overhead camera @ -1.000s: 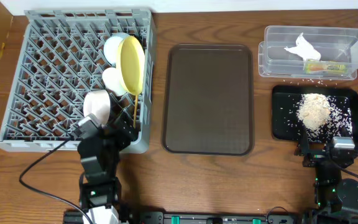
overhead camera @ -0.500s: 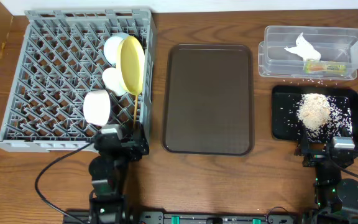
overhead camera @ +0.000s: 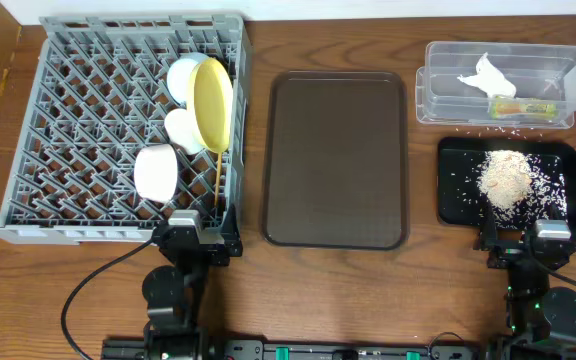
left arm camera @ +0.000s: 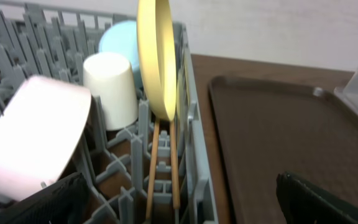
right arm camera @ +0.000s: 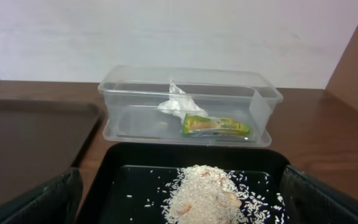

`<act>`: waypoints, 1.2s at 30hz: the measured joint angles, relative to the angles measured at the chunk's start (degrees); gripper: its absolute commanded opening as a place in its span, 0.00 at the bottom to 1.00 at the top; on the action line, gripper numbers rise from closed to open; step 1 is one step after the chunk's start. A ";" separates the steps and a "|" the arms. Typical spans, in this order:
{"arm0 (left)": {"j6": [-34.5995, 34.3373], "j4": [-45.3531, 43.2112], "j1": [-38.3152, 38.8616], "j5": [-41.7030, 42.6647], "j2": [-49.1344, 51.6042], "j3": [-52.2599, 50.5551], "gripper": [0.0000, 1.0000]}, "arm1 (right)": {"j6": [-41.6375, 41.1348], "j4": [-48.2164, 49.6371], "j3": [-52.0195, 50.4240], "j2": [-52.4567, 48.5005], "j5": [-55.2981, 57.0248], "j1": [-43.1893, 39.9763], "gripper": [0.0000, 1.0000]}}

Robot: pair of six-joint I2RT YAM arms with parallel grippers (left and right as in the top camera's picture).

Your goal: Sort waste into correct bins and load items into the dishwasher

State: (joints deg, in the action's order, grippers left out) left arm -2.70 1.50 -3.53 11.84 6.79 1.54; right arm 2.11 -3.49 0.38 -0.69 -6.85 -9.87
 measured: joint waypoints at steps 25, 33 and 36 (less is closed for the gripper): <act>-3.06 0.66 0.02 -5.01 -6.16 0.00 0.98 | 0.00 0.00 0.00 0.00 0.00 -0.02 0.99; 0.72 0.61 1.92 -4.42 -6.16 0.00 0.98 | 0.00 0.00 0.00 0.00 0.00 0.00 0.99; 2.80 0.48 2.29 -3.61 -6.16 0.00 0.98 | 0.00 0.00 0.00 0.00 0.00 -0.02 0.99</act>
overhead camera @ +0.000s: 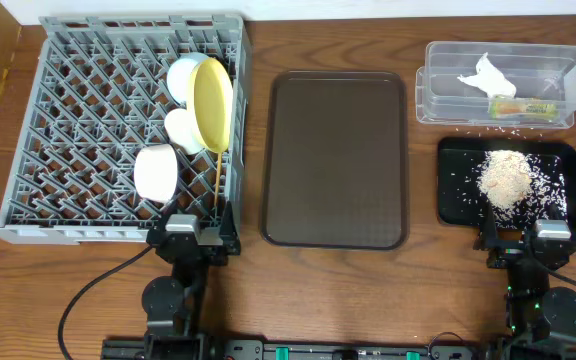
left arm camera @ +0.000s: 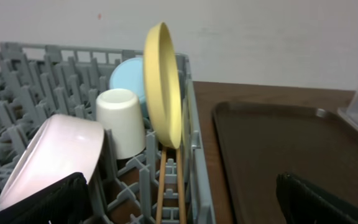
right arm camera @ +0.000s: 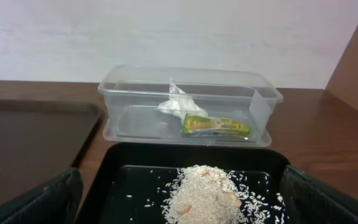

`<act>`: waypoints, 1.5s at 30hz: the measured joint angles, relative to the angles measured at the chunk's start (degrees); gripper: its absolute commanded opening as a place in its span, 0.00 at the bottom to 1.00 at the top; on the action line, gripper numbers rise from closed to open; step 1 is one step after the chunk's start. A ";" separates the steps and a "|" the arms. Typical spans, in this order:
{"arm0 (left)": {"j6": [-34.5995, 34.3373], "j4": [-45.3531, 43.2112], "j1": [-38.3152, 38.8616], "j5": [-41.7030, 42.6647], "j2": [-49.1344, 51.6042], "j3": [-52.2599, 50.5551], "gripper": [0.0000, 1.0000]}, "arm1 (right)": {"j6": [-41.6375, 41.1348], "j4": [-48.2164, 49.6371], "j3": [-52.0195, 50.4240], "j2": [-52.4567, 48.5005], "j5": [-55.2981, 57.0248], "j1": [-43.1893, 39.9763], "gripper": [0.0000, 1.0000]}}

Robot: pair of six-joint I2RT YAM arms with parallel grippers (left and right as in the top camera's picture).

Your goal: Sort waste into correct bins and load items into the dishwasher

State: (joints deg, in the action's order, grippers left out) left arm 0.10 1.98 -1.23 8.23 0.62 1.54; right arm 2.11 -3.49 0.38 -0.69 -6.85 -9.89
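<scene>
The grey dish rack [overhead camera: 78,120] holds a yellow plate [overhead camera: 213,103] on edge, a pale blue bowl [left arm camera: 129,74], a white cup [left arm camera: 122,118], a pink-white bowl [left arm camera: 51,158] and two wooden chopsticks [left arm camera: 169,186]. The brown tray [overhead camera: 336,158] is bare. A clear bin [overhead camera: 503,82] holds crumpled tissue [right arm camera: 178,104] and a green wrapper [right arm camera: 216,126]. A black tray [overhead camera: 508,182] holds a rice heap [right arm camera: 207,193]. My left gripper [left arm camera: 179,202] stands open at the rack's near right corner. My right gripper [right arm camera: 179,202] stands open before the black tray. Both hold nothing.
The rack's grey wall [left arm camera: 197,168] runs just left of the brown tray's rim [left arm camera: 229,162]. Loose rice grains [overhead camera: 553,185] lie scattered in the black tray. Wooden table [overhead camera: 423,250] shows in front of the trays.
My left gripper has drawn back slightly toward the near edge and its view has levelled, showing more of the rack and wall. The right arm has not moved.
</scene>
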 measured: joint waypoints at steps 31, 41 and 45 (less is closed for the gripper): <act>5.99 -0.46 0.17 3.85 0.00 0.00 0.98 | 0.00 0.00 0.00 0.00 0.00 0.02 0.99; 5.99 -0.46 0.17 3.87 0.00 0.00 0.98 | 0.00 0.00 0.00 0.00 0.00 0.00 0.99; 5.99 -0.46 0.17 3.87 0.00 0.00 0.98 | 0.00 0.00 0.00 0.00 0.00 0.00 0.99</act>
